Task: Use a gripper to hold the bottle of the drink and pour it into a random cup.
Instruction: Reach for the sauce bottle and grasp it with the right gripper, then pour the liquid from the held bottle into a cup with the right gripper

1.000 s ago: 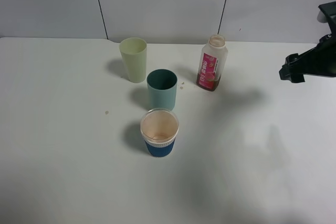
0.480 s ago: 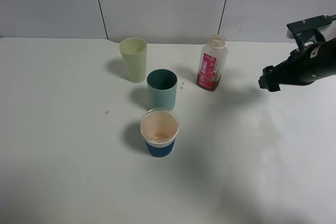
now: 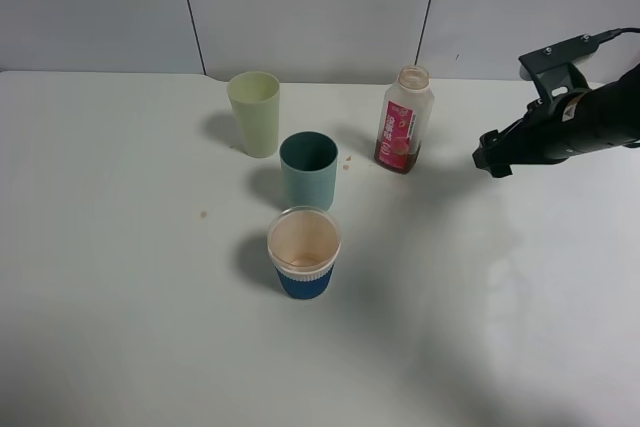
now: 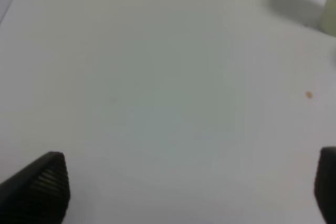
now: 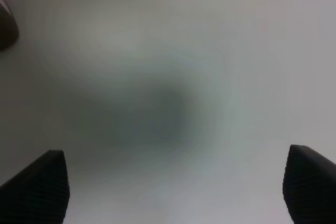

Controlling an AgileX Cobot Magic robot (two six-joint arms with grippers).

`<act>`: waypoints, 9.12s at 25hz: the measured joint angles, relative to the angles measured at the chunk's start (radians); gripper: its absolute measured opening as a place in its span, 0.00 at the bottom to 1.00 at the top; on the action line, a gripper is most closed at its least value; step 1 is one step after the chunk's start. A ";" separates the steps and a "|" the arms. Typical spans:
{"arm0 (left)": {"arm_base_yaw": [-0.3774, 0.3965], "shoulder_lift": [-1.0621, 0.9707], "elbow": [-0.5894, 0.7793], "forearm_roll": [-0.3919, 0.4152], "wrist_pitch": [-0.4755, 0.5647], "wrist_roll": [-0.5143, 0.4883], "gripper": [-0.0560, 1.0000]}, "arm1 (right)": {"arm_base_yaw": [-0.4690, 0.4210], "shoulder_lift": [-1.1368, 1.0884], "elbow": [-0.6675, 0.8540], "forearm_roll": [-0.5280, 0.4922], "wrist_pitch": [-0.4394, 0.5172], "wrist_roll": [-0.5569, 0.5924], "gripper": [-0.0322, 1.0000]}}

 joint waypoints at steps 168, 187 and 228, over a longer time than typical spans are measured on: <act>0.000 0.000 0.000 0.000 0.000 0.000 0.93 | 0.524 0.047 -0.268 -1.122 0.241 0.289 0.38; 0.000 0.000 0.000 0.000 0.000 0.000 0.93 | 0.568 0.047 -0.286 -1.152 0.316 0.182 0.38; 0.000 0.000 0.000 0.005 0.000 0.000 0.93 | 0.621 0.076 -0.286 -1.181 0.465 0.140 0.38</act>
